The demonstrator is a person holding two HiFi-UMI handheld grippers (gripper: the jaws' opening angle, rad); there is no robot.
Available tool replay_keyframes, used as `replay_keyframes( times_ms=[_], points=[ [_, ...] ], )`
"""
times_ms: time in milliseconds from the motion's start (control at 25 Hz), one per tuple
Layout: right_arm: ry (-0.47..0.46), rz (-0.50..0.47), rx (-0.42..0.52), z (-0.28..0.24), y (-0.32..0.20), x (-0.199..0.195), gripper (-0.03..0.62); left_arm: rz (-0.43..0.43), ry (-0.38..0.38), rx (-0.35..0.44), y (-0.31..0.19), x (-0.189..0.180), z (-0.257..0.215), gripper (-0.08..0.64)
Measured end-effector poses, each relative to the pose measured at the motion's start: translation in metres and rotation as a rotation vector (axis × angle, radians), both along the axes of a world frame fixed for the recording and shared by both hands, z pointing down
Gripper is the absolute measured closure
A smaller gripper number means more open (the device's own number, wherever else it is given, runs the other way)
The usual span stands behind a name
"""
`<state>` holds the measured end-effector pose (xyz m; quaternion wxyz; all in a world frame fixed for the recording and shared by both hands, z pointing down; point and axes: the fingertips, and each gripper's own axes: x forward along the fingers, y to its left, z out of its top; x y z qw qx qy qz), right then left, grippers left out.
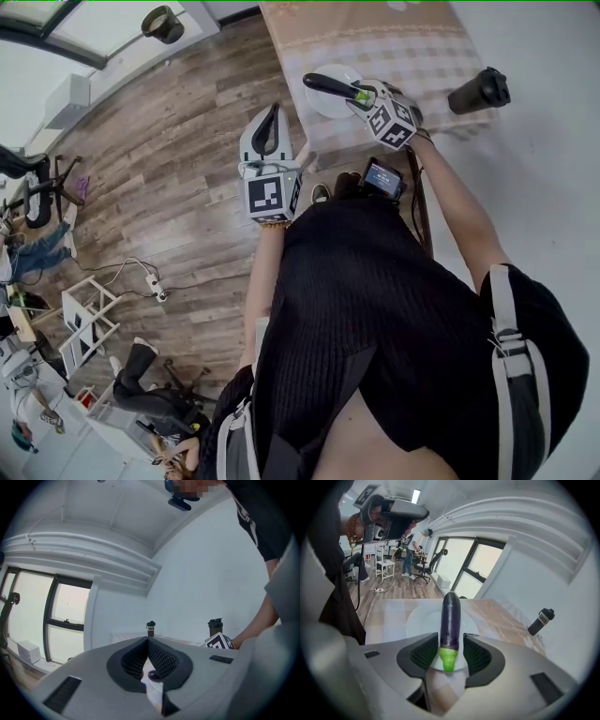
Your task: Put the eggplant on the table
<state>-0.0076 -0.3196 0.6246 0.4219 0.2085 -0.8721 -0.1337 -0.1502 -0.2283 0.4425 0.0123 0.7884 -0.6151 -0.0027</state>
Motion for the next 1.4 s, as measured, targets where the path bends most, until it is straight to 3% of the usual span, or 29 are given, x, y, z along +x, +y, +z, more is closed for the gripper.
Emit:
replay_keyframes(
  times_ms=[840,1200,1400],
  points=[
    [-0.174,0.023,0.048,-0.048,-0.005,-0.007,0.417,0.026,-0.018,-0.051,-0.013,0.016,0.003,0.571],
    [-0.330,0.058,0.151,-0.119,-0.015,-0.011,0.448,0.047,-0.041,-0.017,-0.025,0.023,-0.012,0.571],
    [-0.355,0.011,0.230,-0.163,-0.007,-0.020,0.448,0.070,-0.045,0.002,-0.028,0.029,-0.019,0.571]
  ],
)
